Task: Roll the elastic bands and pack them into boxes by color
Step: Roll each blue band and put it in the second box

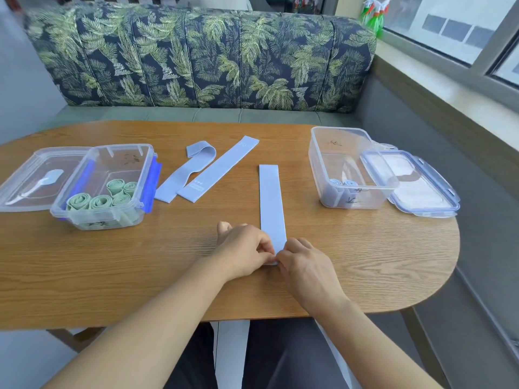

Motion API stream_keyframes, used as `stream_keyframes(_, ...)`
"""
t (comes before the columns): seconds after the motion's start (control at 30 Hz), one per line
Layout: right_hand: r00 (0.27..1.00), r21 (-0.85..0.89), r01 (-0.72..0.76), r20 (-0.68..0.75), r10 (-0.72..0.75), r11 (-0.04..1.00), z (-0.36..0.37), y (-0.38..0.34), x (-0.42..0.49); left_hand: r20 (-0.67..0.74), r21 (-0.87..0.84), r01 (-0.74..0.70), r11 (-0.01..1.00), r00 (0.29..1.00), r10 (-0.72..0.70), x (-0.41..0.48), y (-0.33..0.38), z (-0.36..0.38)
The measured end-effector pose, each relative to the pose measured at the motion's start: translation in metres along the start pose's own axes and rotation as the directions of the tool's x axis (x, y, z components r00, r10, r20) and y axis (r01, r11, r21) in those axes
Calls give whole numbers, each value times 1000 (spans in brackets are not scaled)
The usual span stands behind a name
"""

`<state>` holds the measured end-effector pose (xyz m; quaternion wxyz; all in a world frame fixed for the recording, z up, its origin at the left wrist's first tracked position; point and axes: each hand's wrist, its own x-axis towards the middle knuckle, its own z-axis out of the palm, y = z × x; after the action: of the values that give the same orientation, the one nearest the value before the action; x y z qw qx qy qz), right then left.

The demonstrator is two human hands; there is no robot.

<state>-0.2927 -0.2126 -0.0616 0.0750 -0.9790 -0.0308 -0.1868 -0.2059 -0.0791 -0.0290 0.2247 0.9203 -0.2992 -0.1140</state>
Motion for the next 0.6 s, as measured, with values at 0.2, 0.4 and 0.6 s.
stream_keyframes(0.2, 1000, 53, 24, 16, -25, 998, 1, 3, 3, -153, 223, -225, 949, 953, 262, -13, -3, 5)
stream_keyframes(0.4, 999, 99, 25, 40, -29, 995, 3, 7, 4, -159, 347, -348, 871, 894, 420, -16, -10, 7)
stream_keyframes(0.6, 993, 159, 2, 115, -21, 987, -4, 11, 9, -128, 259, -277, 925, 940, 317, -15, -9, 5)
